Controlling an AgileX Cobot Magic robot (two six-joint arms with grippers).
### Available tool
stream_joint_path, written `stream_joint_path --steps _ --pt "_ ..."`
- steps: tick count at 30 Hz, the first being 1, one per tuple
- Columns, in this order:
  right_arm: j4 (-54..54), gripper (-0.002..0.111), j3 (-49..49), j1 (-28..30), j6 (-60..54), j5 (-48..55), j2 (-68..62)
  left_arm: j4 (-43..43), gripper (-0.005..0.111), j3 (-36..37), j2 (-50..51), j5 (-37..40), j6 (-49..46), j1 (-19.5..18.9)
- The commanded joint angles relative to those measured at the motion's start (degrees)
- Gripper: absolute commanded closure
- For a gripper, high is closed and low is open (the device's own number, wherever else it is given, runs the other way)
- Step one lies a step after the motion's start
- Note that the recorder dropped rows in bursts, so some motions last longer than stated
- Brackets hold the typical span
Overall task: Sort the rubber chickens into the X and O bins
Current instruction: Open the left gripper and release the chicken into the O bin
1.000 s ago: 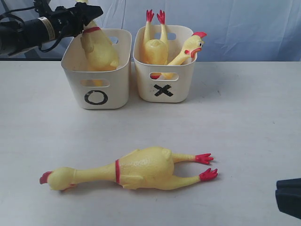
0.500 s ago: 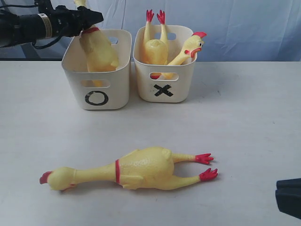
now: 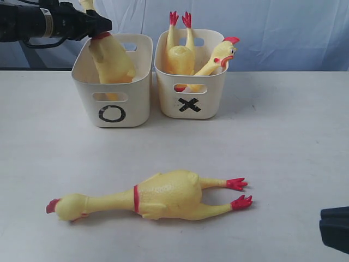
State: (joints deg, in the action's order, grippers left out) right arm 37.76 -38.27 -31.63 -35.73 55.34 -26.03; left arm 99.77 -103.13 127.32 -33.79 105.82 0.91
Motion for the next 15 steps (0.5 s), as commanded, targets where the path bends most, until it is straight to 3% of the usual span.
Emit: stream_joint_path --steps 1,15 --pt "0.24 0.107 0.23 0.26 0.01 -0.11 0.39 0.18 0.047 -0.31 -0.79 0.83 0.04 0.37" --pt "0.24 0.107 0.23 0.26 0.01 -0.11 0.39 0.18 0.047 -0.21 -0.67 2.14 0.04 2.62"
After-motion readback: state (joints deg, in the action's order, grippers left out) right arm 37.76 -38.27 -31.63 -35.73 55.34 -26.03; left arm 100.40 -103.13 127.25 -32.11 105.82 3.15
